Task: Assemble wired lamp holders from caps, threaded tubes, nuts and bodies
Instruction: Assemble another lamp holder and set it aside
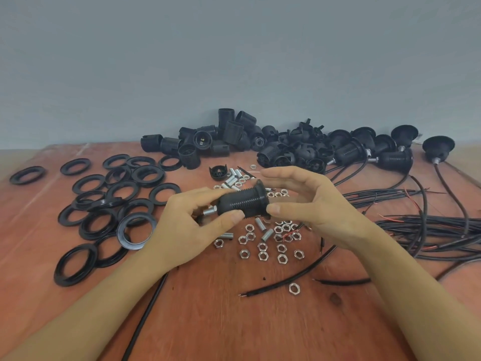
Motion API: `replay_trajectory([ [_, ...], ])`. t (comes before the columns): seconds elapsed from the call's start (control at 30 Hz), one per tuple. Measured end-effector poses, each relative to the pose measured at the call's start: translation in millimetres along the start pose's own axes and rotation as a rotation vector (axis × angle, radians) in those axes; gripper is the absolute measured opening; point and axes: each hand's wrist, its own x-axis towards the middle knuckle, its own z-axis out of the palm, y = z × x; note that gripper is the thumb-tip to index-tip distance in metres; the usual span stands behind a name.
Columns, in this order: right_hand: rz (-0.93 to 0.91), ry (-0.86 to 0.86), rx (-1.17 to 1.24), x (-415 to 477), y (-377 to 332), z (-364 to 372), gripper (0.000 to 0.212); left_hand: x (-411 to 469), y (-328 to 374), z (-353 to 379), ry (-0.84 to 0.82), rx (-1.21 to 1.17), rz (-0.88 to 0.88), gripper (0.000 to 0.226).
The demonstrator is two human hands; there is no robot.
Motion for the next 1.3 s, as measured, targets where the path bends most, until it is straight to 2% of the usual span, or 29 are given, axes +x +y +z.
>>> replay_trajectory([
  [0.1,0.019,-0.013,0.015,-0.5,0.0,-0.3,0.05,1.3,2.1,-0.5,-0.077,-0.204,-0.104,0.027],
  [0.27,0.088,0.088,0.032,2.4,5.0,12.9,0.037,-0.5,0.3,2.1,0.001,0.022,0.081,0.051],
  [0.37,0.084,0.137,0.006,3.9,7.8,19.5,0.034,-1.3,0.2,4.8,0.063,0.143,0.196,0.051],
  [0.47,0.045,0.228,-0.119,4.6,11.4,30.3,0.044,-2.4,-2.7,5.3,0.097,0.235,0.292,0.045],
  [0.6,-0.104,0.391,-0.321,4.0,16.6,41.8,0.063,-2.6,-3.0,4.7,0.103,0.243,0.36,0.038],
  [0.67,-0.153,0.444,-0.403,3.6,16.6,43.3,0.073,-1.7,-1.8,4.4,0.11,0.226,0.356,0.038],
  [0.77,-0.125,0.439,-0.411,3.0,14.7,42.8,0.085,-0.9,-0.1,5.1,0.129,0.185,0.296,0.045],
  [0.93,-0.031,0.402,-0.324,0.7,13.6,38.7,0.082,0.1,0.0,6.1,0.177,0.051,0.16,0.048],
  [1.03,-0.031,0.419,-0.318,1.5,15.5,39.2,0.08,0.5,-2.2,5.1,0.188,0.041,0.148,0.048],
  [1.17,0.048,0.334,-0.233,2.6,11.3,41.2,0.054,0.4,-2.6,5.7,0.173,0.05,0.141,0.048],
  [1.23,0.061,0.305,-0.166,2.0,7.6,41.6,0.059,1.0,-2.4,5.3,0.184,0.057,0.144,0.049],
  [1.3,0.044,0.377,-0.158,2.4,5.8,39.0,0.073,2.0,-1.7,3.6,0.205,0.058,0.143,0.049],
])
